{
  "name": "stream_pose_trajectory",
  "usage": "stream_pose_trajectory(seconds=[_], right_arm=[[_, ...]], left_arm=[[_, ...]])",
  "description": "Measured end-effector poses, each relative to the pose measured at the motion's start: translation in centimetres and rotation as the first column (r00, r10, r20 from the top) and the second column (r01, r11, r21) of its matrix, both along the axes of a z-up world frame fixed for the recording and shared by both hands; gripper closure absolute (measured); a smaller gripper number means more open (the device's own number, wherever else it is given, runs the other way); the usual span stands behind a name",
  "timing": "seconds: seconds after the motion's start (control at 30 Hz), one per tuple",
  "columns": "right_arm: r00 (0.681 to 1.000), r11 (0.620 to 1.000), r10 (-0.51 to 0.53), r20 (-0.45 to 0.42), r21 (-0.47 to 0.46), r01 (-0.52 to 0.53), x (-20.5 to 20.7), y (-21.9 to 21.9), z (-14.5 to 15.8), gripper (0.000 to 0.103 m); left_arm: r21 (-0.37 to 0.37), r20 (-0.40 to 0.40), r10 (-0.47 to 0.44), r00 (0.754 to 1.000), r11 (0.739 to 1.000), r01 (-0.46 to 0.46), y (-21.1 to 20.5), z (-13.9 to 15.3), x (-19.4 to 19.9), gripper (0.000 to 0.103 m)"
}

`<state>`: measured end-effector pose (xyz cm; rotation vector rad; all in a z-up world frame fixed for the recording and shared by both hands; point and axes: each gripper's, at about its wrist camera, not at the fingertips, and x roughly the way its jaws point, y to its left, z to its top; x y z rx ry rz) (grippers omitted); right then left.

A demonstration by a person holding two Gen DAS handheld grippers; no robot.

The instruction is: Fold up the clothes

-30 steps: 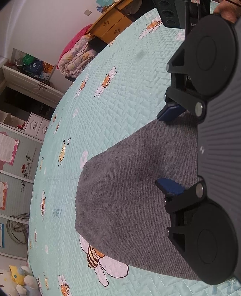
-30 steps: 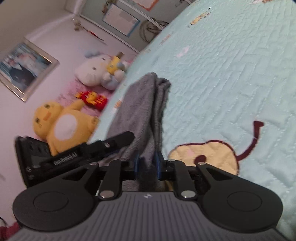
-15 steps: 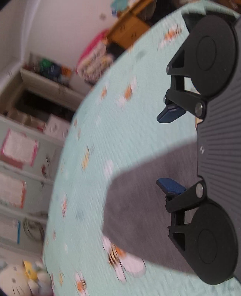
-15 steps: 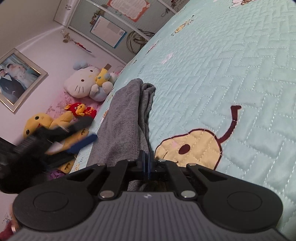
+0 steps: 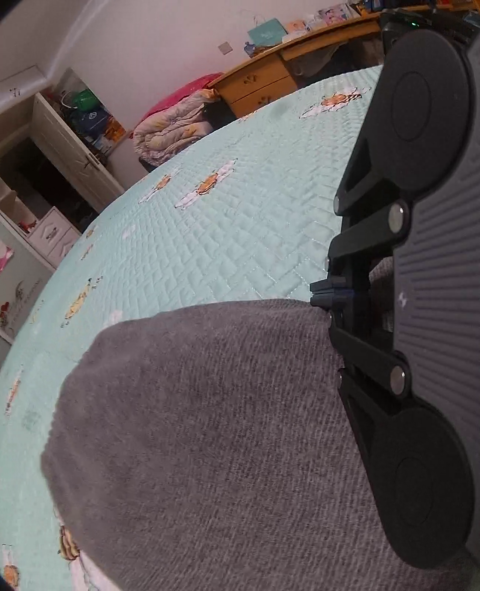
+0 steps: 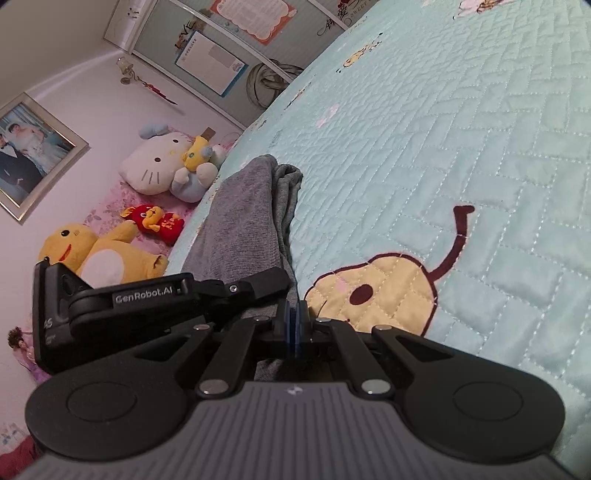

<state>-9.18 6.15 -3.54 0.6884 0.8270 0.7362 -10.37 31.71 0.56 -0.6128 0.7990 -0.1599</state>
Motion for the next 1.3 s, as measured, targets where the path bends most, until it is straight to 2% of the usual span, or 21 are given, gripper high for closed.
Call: stream_pose_trajectory(seconds=[0.13,0.23,0.3,0.33,0.37,0.43,0.5,0.53,0.57,0.6,0.7,0.73,0.77,0.8,0.93,1.03,1.1,1.23,1.3], right_arm=[[0.999,0.999,-0.04,-0.008,0.017,0.04,-0.3,-0.6,0.0,0.103],[0.997,0.997,-0.07,-0.014,0.03,0.071,-0.6,-1.1,0.0,0.103],[0.996,0.995,-0.087,-0.022,0.043,0.088,-0.9,-1.7,0.0,0.102],[0.995,0.994,-0.094,-0.028,0.051,0.095,-1.1,-2.1,0.0,0.102],[0.994,0.993,-0.101,-0.034,0.058,0.103,-1.3,-2.5,0.1,0.1],[0.994,0.993,-0.106,-0.036,0.041,0.107,-2.0,-2.8,0.4,0.098],[0.994,0.994,-0.105,-0.03,-0.023,0.104,-2.8,-2.6,1.1,0.096],[0.995,0.994,-0.097,-0.028,-0.048,0.096,-3.3,-2.4,1.5,0.095],[0.996,0.993,-0.091,-0.028,-0.072,0.088,-3.8,-2.1,1.9,0.086],[0.996,0.992,-0.084,-0.027,-0.096,0.081,-4.2,-1.7,2.3,0.072],[0.999,0.978,-0.054,0.001,-0.2,0.053,-5.7,-0.1,4.1,0.057],[0.999,0.969,-0.043,0.006,-0.241,0.043,-6.1,0.6,4.8,0.053],[0.999,0.956,-0.035,0.002,-0.291,0.034,-6.4,1.4,5.4,0.046],[1.0,0.941,-0.026,-0.004,-0.339,0.023,-6.7,2.3,6.1,0.043],[1.0,0.869,0.021,-0.008,-0.495,-0.023,-7.7,6.0,9.4,0.041],[0.997,0.81,0.069,0.026,-0.585,-0.041,-8.5,8.7,12.6,0.038],[0.995,0.807,0.084,0.058,-0.589,-0.033,-9.0,9.4,14.3,0.038],[0.986,0.8,0.113,0.119,-0.6,-0.019,-9.9,10.7,17.7,0.033],[0.982,0.782,0.132,0.135,-0.624,-0.019,-10.2,11.3,18.7,0.032]], left_arm=[[0.022,-0.013,0.003,1.0,1.0,-0.003,-0.3,0.3,0.5,0.099],[-0.061,-0.007,0.032,0.999,0.998,-0.033,0.1,0.7,0.6,0.099],[-0.099,0.029,0.049,0.998,0.994,-0.046,0.2,1.8,-0.3,0.085],[-0.113,0.052,0.057,0.997,0.992,-0.051,0.3,2.5,-0.8,0.072],[-0.128,0.075,0.065,0.995,0.99,-0.055,0.3,3.2,-1.3,0.065],[-0.118,0.078,0.074,0.994,0.991,-0.065,0.3,4.5,-2.7,0.061],[-0.08,0.06,0.088,0.994,0.993,-0.083,0.5,5.8,-4.2,0.056],[-0.052,0.048,0.098,0.994,0.994,-0.096,0.6,6.3,-5.1,0.047],[-0.021,0.033,0.109,0.993,0.994,-0.109,1.1,6.8,-6.2,0.04],[0.015,0.019,0.12,0.993,0.993,-0.12,1.5,7.3,-7.4,0.039],[0.116,-0.008,0.139,0.99,0.984,-0.137,2.4,8.1,-10.8,0.036],[0.145,-0.032,0.143,0.989,0.98,-0.137,2.7,8.4,-11.7,0.03],[0.173,-0.057,0.147,0.988,0.976,-0.135,3.0,8.6,-12.6,0.027],[0.201,-0.081,0.151,0.985,0.971,-0.133,3.2,8.8,-13.5,0.027],[0.354,-0.155,0.183,0.971,0.928,-0.118,3.9,9.7,-15.2,0.026],[0.45,-0.159,0.194,0.968,0.887,-0.103,3.8,10.9,-16.0,0.02],[0.485,-0.141,0.196,0.97,0.868,-0.104,3.7,11.9,-16.3,0.016],[0.497,-0.103,0.206,0.973,0.858,-0.13,3.9,13.7,-16.9,0.015],[0.518,-0.099,0.217,0.971,0.845,-0.136,3.7,14.4,-16.7,0.014]])
